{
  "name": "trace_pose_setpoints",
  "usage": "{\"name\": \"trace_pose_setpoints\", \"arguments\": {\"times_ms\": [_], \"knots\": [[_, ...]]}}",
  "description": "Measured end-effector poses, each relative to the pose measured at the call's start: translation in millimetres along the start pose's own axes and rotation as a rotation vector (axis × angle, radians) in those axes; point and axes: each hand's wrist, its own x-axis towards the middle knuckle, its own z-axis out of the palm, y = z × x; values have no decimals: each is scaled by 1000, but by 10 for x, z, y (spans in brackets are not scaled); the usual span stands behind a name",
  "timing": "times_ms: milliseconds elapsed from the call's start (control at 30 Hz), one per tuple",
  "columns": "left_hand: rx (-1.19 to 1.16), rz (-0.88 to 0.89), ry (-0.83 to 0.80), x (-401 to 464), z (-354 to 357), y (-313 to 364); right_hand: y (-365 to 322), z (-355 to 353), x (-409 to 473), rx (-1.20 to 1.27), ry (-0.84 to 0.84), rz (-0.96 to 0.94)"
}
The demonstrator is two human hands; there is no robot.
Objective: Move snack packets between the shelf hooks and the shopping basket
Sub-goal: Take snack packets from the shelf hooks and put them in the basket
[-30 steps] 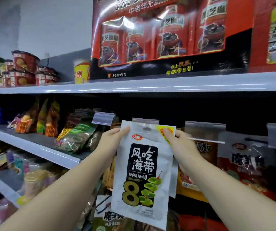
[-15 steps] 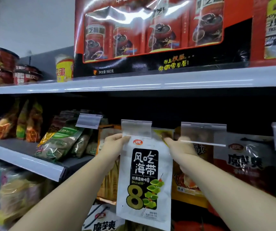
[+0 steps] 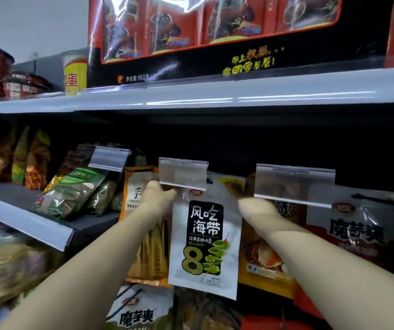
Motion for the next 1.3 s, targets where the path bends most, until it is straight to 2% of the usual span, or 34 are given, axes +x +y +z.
{"name": "trace_pose_setpoints", "arguments": {"times_ms": [100,200,300,367,433,667,800,933,1100,1300], "knots": [[184,177,39,-163,-182,20,-14,-60,-210,40,91,27],[537,320,105,-396,-466,-33,-21,-17,-410,-13,236,-53],[930,380,137,-639,-733,-73,-40,76,-641,-267,404,-347],[1150,405,129,-839,-941,-110,-89,220,-718,-420,385,-605],[1296,431,96,-1021,-1124,-148,-186,388,-779,-527,309,-730],[1540,174,89,-1920,-1995,-456,-940,1113,-1405,-380,142,-1048],[1633,-65,107,-2544,-2569,-829,-1392,1628,-1810,-305,66,-1194],[1606,-362,130,-3371,-3101,-1356,-1711,2308,-2309,-249,-99,-1326],[1559,-618,84,-4541,-3431,-2193,-1708,3308,-3089,-236,-253,-1459],[1326,-938,-137,-5907,-3384,-3543,-1204,4761,-4089,-384,-590,-1502]]}}
